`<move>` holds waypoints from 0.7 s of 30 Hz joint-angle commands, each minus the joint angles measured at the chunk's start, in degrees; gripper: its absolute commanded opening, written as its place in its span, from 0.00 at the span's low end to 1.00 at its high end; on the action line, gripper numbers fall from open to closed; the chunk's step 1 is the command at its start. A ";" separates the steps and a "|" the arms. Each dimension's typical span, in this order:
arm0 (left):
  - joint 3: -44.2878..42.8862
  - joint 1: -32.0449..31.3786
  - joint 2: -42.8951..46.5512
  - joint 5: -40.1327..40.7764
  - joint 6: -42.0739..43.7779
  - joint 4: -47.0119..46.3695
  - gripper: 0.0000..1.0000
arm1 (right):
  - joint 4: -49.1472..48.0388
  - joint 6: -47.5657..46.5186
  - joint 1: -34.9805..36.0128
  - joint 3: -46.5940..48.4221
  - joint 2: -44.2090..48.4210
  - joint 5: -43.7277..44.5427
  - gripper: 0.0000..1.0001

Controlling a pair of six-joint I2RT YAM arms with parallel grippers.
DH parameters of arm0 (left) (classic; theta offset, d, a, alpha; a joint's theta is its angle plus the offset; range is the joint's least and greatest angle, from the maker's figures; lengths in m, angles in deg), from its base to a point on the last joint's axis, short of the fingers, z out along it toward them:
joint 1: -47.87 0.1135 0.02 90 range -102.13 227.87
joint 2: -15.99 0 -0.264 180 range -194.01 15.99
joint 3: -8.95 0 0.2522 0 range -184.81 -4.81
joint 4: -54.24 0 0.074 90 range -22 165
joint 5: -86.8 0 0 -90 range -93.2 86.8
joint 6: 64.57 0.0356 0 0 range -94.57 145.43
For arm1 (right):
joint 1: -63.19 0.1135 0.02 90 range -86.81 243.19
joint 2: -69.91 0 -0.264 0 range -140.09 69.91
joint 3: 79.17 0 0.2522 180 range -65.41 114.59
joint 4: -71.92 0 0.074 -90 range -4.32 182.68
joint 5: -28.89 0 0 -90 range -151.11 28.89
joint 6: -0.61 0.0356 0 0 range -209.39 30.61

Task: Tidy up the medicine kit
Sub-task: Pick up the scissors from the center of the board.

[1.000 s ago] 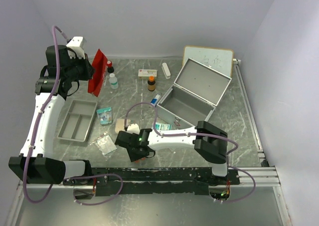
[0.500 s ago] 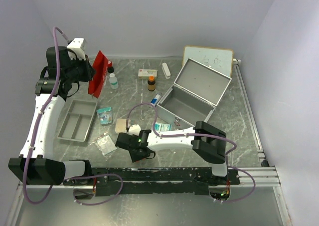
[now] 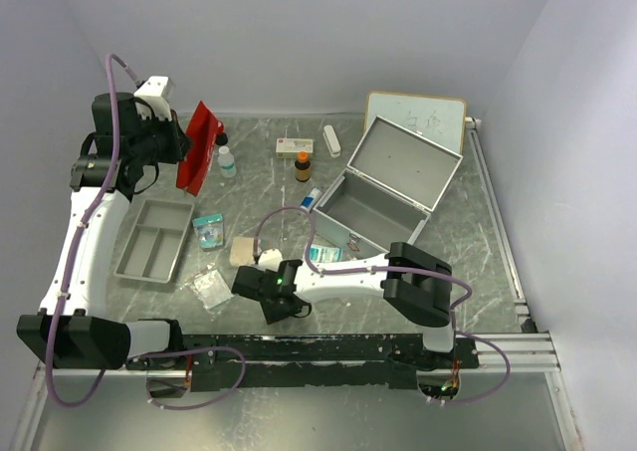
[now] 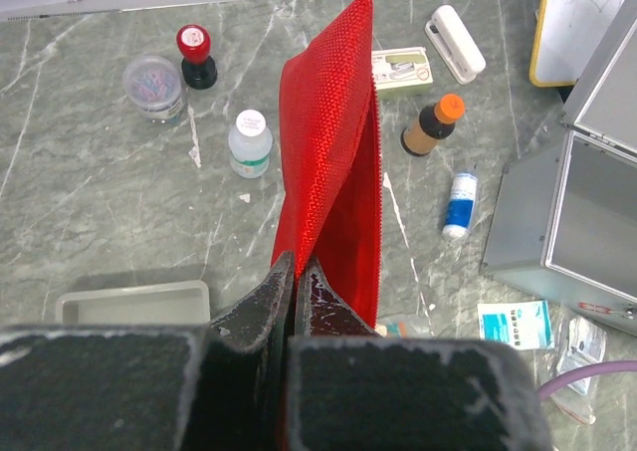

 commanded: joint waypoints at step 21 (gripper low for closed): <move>-0.38 0.11 1.80 -1.84 1.55 0.46 0.07 | 0.22 -1.87 -1.73 2.29 -4.50 1.16 0.03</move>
